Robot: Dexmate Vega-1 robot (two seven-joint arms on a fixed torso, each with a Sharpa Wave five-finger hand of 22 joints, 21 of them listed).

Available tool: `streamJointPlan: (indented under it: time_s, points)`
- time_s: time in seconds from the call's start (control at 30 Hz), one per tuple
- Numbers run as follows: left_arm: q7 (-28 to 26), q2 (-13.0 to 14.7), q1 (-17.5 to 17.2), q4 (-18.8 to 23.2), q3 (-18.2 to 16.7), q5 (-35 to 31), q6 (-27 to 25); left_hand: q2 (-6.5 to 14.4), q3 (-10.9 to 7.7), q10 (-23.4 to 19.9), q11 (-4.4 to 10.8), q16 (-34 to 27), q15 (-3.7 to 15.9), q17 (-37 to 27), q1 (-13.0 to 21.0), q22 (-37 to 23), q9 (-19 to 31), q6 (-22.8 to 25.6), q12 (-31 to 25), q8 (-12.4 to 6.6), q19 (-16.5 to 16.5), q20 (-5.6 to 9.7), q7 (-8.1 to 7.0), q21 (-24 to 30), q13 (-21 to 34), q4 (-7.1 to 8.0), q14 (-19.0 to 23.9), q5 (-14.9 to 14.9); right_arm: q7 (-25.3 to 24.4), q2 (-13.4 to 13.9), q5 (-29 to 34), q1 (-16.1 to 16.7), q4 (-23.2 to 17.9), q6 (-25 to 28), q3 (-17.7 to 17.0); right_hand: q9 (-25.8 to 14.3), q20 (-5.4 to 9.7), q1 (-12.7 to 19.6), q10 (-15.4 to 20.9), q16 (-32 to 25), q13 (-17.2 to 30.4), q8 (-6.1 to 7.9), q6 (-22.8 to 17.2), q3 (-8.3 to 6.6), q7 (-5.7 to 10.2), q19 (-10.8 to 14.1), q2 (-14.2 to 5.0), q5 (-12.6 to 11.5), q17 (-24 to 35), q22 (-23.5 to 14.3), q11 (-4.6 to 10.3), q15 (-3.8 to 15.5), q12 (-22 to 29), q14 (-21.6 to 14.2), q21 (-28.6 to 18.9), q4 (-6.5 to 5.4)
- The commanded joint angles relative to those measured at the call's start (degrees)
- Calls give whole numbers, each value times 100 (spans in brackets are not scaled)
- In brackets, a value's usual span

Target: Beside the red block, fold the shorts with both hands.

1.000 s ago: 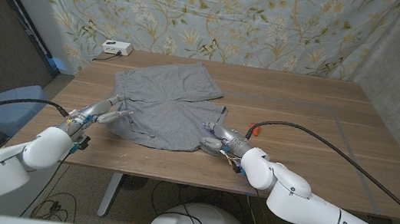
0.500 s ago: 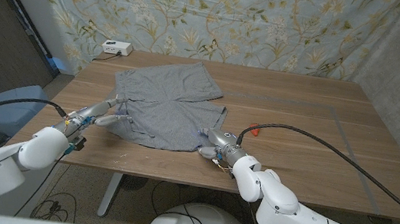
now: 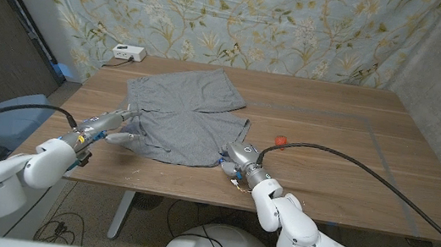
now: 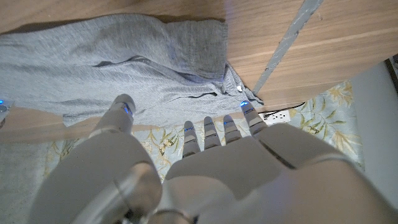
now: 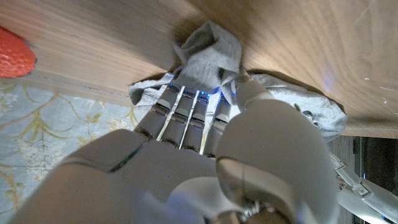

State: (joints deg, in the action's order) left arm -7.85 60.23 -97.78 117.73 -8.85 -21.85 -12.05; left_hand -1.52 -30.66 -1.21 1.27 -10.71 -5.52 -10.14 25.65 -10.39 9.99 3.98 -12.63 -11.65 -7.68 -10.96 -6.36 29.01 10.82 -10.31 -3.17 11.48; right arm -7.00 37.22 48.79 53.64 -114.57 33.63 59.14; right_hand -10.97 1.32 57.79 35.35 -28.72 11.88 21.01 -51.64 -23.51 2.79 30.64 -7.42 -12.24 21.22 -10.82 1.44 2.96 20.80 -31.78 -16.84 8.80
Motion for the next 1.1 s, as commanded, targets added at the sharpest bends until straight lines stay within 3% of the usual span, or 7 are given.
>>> streamJointPlan:
  time_s: [0.03, 0.2, 0.27, 0.47, 0.63, 0.83, 1.1]
  points:
    - [458, 291, -52, 434, 182, -992, -762, -193, 67, -19, 81, -38, -18, -21, 162, -12, 25, 44, -10, -9, 52, -24, -79, -50, 10, -33, 38, 76, -581, -269, 111, 130, 531, -608, -242, -22, -9, 63, 91, 13, 22, 114, -363, -31, -140, 70, -96, 38, 6, -14, 12, 750, 42, -92, -57, -28]
    - [1043, 674, 154, 796, 693, -1835, -1818, -435, 134, -196, 192, -53, 30, -25, 512, -12, 30, 235, -54, -67, 147, 33, -93, -102, 16, -27, 81, 204, -634, -295, 109, 171, 558, -688, -329, -19, -11, 67, 64, 62, 21, 103, -367, -50, -189, 71, -112, 44, -9, -15, 22, 728, 18, -62, -61, -39]
    - [1304, 848, 409, 892, 1126, -2291, -2324, -411, 102, -245, 246, -63, 62, -25, 670, -14, 32, 261, -63, -67, 202, 68, -105, -107, 17, -19, 114, 246, -628, -298, 106, 186, 555, -704, -358, -18, -14, 77, 64, 70, 21, 101, -369, -59, -193, 75, -115, 45, -15, -15, 19, 724, 13, -70, -64, -34]
    - [1577, 1055, 881, 886, 1789, -2708, -2858, -277, -27, -312, 272, -105, 160, -23, 1162, -17, 35, 216, -57, -20, 352, 121, -89, -121, 19, -15, 295, 348, -655, -294, 78, 250, 544, -750, -449, -16, -17, 75, 82, 92, 19, 98, -385, -71, -206, 80, -118, 50, -26, -15, 17, 726, 7, -92, -69, -43]
    - [1925, 1168, 1387, 873, 2335, -2959, -3167, -181, -97, -275, 249, -123, 212, -22, 1449, -22, 38, 76, -27, 38, 413, 97, -77, -137, 22, -8, 408, 368, -668, -281, 80, 288, 533, -764, -503, -14, -9, 73, 98, 104, 18, 93, -396, -80, -209, 86, -129, 56, -27, -15, 18, 722, -1, -112, -73, -54]
    - [2178, 1132, 1983, 718, 2967, -3325, -3311, 132, -207, -523, 287, -204, 454, -16, 2197, -39, 45, 112, -78, 13, 869, 158, 27, -51, 23, 14, 932, 279, -709, -272, 55, 327, 520, -798, -571, -13, -1, 76, 108, 111, 17, 88, -403, -81, -212, 89, -132, 63, -17, -15, 21, 725, -11, -118, -78, -59]
    - [1801, 942, 2367, 304, 3196, -2741, -2922, 144, -25, -863, 329, -264, 674, -10, 2426, -54, 47, 383, -149, -45, 1246, 245, 102, 50, 20, 89, 1396, 144, -742, -260, 19, 359, 510, -823, -650, -12, -10, 72, 127, 129, 16, 83, -412, -90, -216, 95, -134, 68, -21, -15, 17, 722, -20, -138, -83, -67]
